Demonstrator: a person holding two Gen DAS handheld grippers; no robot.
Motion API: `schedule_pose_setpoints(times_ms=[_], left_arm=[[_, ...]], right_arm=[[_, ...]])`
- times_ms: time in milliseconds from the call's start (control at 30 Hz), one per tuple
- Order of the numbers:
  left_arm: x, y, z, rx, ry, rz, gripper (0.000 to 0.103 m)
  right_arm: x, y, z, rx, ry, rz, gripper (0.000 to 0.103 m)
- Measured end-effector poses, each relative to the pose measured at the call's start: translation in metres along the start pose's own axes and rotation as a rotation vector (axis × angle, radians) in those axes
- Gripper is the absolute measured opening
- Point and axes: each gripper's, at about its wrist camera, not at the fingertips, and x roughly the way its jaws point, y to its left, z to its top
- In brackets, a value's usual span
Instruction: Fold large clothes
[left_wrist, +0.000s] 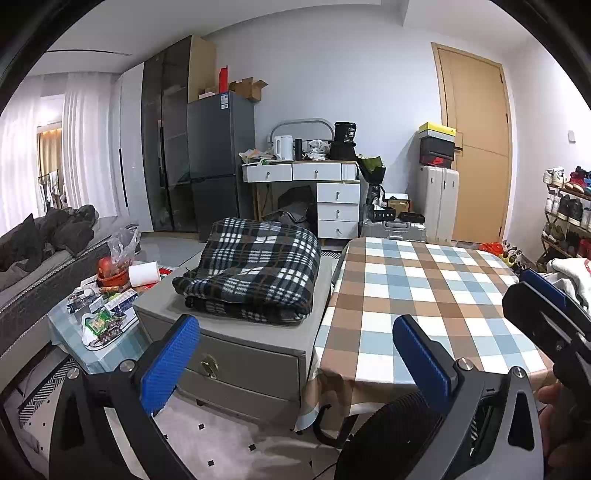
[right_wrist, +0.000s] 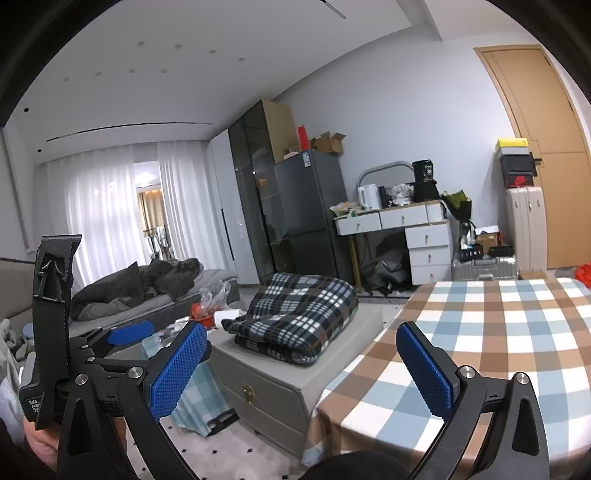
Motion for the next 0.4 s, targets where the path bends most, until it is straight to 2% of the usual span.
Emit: schedule_pose_setpoints(times_ms=[400], left_arm=[[0.002,-0.009,0.002,0.014,0.015,-0.011,0.102]], right_arm=[[-0.006,-0.017,0.002,0.023,-0.008,-0.001,0.103]])
